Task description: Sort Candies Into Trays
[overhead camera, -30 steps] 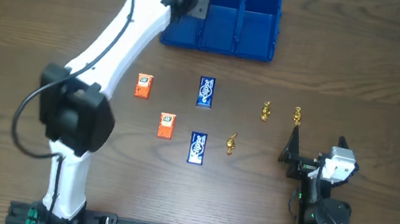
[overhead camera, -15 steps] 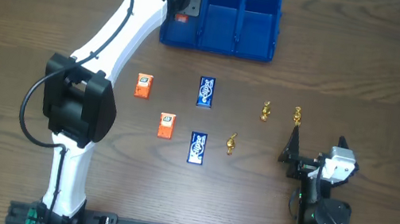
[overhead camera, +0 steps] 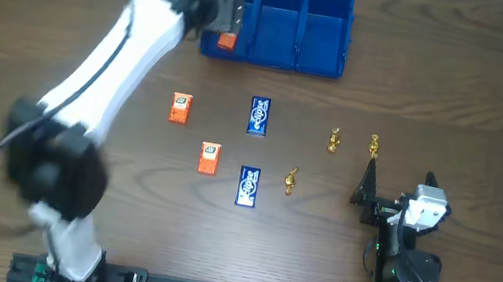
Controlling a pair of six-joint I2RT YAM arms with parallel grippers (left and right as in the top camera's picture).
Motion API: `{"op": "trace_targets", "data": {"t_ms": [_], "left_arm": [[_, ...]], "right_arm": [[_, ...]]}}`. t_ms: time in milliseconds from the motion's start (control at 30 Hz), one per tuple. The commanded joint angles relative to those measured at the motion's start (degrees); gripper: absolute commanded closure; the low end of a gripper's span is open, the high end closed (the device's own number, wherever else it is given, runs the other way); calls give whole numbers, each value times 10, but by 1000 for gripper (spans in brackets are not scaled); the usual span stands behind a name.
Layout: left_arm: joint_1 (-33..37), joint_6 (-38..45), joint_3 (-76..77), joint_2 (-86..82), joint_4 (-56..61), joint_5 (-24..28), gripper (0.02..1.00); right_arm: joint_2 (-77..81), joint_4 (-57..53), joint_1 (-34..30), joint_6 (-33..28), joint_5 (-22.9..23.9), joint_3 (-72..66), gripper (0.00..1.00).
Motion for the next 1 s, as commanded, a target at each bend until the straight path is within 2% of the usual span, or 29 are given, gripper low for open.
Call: {"op": "trace_targets", "data": {"t_ms": [33, 267, 700, 767, 1000], "left_arm": [[-3, -16, -230, -177, 61, 21, 130], [-1, -23, -459, -200, 187, 21, 141], [7, -16, -495, -99, 279, 21, 196], [7, -13, -495, -98, 279, 21, 255], [10, -12, -495, -98, 279, 19, 577]], "right_arm": [[-3, -3, -3, -6, 5, 0, 3], [-3, -3, -3, -6, 5, 0, 3], [-3, -3, -3, -6, 5, 0, 3], [-3, -3, -3, -6, 5, 0, 3], [-3, -3, -3, -6, 5, 0, 3]]}}
